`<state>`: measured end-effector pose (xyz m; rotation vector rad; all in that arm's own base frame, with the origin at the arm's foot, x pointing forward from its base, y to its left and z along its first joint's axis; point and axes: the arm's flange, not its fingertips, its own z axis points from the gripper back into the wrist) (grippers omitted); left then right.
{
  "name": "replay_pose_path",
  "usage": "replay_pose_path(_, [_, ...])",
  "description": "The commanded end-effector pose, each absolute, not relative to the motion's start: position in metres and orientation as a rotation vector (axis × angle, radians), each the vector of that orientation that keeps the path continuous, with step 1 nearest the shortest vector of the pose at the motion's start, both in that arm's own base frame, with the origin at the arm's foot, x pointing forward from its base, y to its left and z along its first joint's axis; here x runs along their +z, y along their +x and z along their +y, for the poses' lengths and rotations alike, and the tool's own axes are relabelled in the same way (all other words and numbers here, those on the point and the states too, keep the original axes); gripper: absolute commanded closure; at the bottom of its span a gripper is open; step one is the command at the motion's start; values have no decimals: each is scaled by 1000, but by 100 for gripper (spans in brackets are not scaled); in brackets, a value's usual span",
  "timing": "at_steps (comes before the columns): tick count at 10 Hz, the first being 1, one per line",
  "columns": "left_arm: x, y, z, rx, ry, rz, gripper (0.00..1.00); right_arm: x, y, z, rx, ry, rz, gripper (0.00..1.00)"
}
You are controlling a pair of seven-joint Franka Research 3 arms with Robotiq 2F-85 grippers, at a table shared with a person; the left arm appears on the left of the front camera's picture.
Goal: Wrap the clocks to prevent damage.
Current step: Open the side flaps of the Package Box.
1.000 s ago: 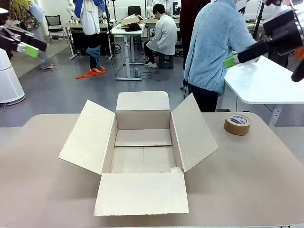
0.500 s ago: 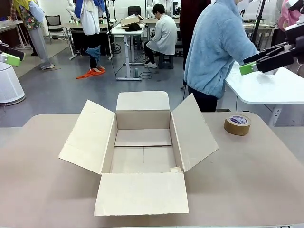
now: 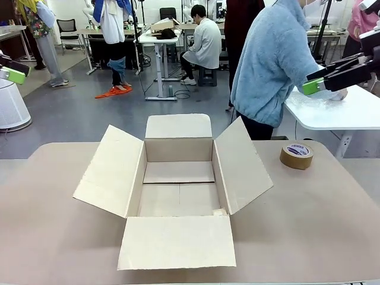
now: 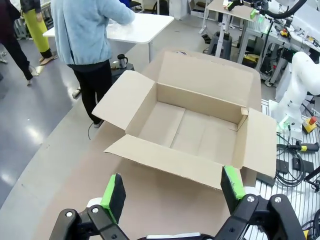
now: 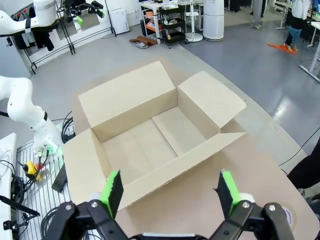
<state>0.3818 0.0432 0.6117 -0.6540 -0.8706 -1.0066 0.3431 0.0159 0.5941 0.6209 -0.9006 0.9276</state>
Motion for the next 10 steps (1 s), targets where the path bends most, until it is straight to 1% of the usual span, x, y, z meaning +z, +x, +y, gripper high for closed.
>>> replay_pose_path(1, [613, 383, 44, -1010, -664, -878, 0, 592, 347, 17, 941, 634, -914, 0])
replay_pose_path(3, [612, 382, 43, -1008, -657, -869, 0, 594, 343, 17, 926, 620, -899, 0])
replay_pose_path(4, [613, 379, 46, -1042, -650, -900, 55, 592, 339, 15, 980, 572, -892, 59])
replay_pose_path(5, [614, 378, 48, -1044, -658, -902, 58, 590, 338, 17, 991, 569, -877, 60])
replay_pose_path(6, [614, 377, 47, -1044, -661, -899, 100, 590, 338, 18, 996, 569, -870, 100])
replay_pose_path(7, [615, 376, 46, -1042, -658, -900, 100, 590, 338, 19, 999, 570, -863, 66])
replay_pose_path(8, [616, 377, 46, -1038, -664, -898, 100, 590, 338, 19, 998, 570, -859, 100])
replay_pose_path(9, [616, 375, 45, -1033, -669, -900, 83, 590, 338, 18, 998, 572, -855, 100])
replay_pose_path(10, [616, 376, 45, -1032, -670, -900, 92, 590, 338, 17, 995, 574, -854, 100])
